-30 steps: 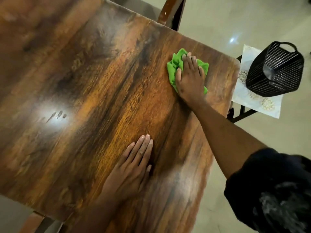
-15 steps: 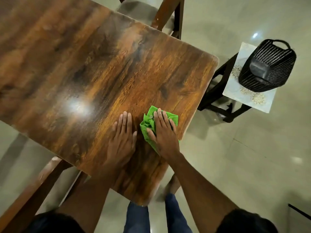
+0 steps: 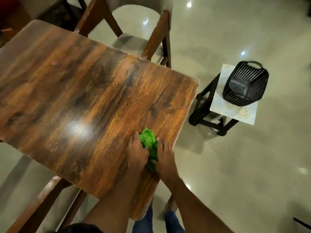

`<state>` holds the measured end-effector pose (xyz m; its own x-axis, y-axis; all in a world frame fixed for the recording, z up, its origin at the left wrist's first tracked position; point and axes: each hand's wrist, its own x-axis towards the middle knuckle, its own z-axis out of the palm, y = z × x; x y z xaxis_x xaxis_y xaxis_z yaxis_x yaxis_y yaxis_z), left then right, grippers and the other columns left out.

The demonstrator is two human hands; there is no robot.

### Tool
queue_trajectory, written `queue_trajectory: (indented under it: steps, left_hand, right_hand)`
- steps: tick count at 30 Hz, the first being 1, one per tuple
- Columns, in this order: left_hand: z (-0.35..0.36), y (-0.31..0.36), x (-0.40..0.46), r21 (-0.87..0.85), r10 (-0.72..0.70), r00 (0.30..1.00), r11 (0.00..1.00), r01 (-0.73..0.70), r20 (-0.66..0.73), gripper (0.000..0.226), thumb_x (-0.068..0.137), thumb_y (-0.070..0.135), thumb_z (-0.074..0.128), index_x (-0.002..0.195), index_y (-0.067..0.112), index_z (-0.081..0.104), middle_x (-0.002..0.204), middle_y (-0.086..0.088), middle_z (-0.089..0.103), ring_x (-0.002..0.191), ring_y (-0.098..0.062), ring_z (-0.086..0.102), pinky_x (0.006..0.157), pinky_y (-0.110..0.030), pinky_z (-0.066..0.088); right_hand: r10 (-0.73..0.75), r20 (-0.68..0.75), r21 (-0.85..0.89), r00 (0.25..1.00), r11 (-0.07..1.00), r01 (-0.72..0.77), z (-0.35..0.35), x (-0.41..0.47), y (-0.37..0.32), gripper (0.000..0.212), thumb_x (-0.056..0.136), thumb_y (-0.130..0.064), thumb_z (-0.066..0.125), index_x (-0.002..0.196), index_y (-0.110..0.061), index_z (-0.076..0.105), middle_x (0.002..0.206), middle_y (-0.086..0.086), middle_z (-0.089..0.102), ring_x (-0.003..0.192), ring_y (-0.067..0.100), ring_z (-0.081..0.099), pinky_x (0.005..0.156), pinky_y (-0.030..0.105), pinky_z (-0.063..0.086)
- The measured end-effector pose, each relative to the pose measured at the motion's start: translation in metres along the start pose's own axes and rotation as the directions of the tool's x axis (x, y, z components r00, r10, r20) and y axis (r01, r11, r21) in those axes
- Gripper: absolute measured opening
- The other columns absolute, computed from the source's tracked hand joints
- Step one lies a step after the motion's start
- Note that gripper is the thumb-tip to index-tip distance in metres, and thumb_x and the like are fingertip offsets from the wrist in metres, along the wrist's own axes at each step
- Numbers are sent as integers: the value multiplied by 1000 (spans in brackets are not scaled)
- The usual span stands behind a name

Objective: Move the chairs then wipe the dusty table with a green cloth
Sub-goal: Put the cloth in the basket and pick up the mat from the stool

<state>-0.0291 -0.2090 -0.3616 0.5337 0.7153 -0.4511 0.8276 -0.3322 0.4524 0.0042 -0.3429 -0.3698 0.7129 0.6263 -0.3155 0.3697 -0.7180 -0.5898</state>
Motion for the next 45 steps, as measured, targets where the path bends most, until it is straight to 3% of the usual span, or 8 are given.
queue_trajectory:
  steps: [6,10,16,23,30,34,40,45]
  left_hand:
    - [-26,56,-23,-81,88,979,994,-74,186,31,79,7,77,111,11,77,100,-6,76,101,-24,73,77,-26,51]
    - [-58,137,-36,-207,260,948,953,-222,181,24,81,-1,72,90,21,72,85,-2,73,89,-24,72,70,-25,52]
    - [-117,283,-87,-532,408,906,796,-289,118,22,96,-18,56,105,2,57,83,1,57,74,-8,56,50,-4,42]
    - [-69,375,-9,-543,417,904,784,-301,101,70,60,52,84,110,5,75,104,-15,78,92,-29,77,83,-46,66]
    - [-47,421,-16,-546,350,927,807,-225,136,49,81,37,83,114,4,68,109,-16,75,98,-32,74,91,-47,63]
    - [-22,451,4,-543,355,914,816,-200,197,25,92,7,76,113,6,62,109,-14,69,100,-32,70,84,-42,60]
    - [3,508,30,-546,361,891,821,-163,276,41,88,-15,64,114,17,63,119,-19,71,109,-37,71,95,-58,61]
    - [24,547,49,-570,355,886,811,-132,300,47,80,15,82,124,10,67,116,-15,75,108,-35,73,99,-58,59]
  right_hand:
    - [171,-16,99,985,981,-168,-66,-18,13,59,85,-9,65,143,-16,56,133,10,59,123,29,51,100,32,42]
    - [101,-192,253,976,966,-50,-165,3,37,21,64,-27,60,84,-21,60,78,1,64,77,26,60,64,34,30]
    - [117,-332,442,936,896,45,-338,7,30,36,65,-33,76,95,-14,67,89,0,73,81,15,68,69,31,52]
    - [268,-371,795,889,587,155,-426,6,51,28,79,-6,81,106,-9,76,100,16,80,95,38,77,86,52,63]
    - [444,-277,919,852,382,100,-441,32,80,51,67,-17,73,118,-19,69,119,20,71,99,34,69,85,51,59]
    - [556,-197,945,808,326,6,-453,64,122,41,93,0,61,131,-18,61,127,21,65,105,36,64,94,67,55]
    - [600,-284,900,748,436,-8,-478,88,164,36,95,5,59,127,-12,58,128,17,68,116,33,66,102,58,56]
    - [639,-344,871,689,490,-20,-504,103,189,32,93,7,63,124,0,65,119,17,74,105,30,70,99,50,59]
